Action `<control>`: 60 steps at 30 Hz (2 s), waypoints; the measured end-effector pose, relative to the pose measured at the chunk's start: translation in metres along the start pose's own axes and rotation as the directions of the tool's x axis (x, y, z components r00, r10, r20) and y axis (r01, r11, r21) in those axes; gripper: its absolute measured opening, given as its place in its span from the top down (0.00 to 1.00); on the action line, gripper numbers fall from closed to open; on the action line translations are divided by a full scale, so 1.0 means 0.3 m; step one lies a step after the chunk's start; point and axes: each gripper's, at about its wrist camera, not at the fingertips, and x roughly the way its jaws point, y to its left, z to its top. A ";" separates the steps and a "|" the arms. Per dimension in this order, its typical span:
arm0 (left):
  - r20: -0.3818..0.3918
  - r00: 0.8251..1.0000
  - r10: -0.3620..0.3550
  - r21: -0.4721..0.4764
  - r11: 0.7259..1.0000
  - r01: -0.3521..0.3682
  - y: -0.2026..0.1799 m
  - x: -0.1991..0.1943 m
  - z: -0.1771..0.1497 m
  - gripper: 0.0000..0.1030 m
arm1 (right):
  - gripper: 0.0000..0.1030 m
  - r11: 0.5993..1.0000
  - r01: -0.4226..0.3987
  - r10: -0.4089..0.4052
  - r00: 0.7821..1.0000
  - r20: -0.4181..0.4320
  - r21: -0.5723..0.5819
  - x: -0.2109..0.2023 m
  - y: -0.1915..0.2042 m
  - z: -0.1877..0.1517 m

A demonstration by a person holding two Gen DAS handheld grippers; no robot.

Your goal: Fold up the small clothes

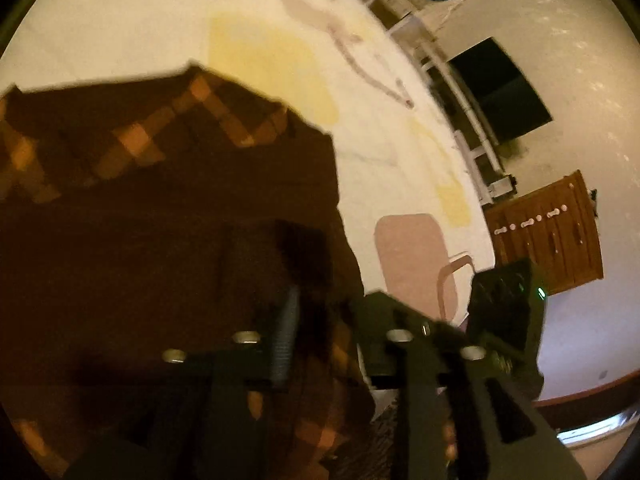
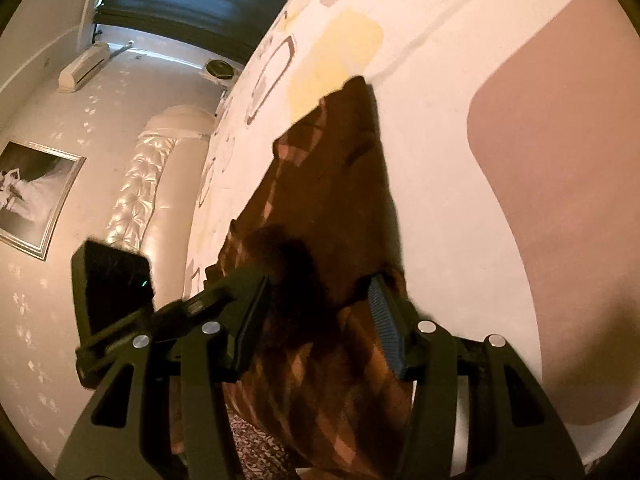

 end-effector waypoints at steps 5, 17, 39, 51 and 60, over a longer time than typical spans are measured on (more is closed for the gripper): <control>0.159 0.987 0.026 0.028 0.999 -0.030 0.080 -0.220 -0.114 0.40 | 0.51 0.999 0.014 -0.015 0.999 -0.043 -0.031 0.032 0.025 -0.005; 0.230 0.940 0.250 -0.212 0.956 -0.202 0.490 -0.467 -0.324 0.39 | 0.93 0.988 0.150 -0.152 0.985 -0.082 -0.038 0.117 0.024 -0.050; 0.264 0.922 0.283 -0.301 0.933 -0.200 0.606 -0.529 -0.361 0.35 | 0.97 0.973 0.223 -0.223 0.975 0.001 -0.059 0.005 -0.048 -0.081; 0.288 0.876 0.386 -0.400 0.880 -0.256 0.714 -0.559 -0.255 0.34 | 0.96 0.973 0.215 -0.218 0.975 -0.034 -0.087 0.010 -0.036 -0.079; 0.326 0.842 0.429 -0.327 0.887 -0.325 0.647 -0.566 -0.247 0.31 | 0.71 0.928 0.209 -0.192 0.978 0.085 -0.308 -0.024 0.237 0.022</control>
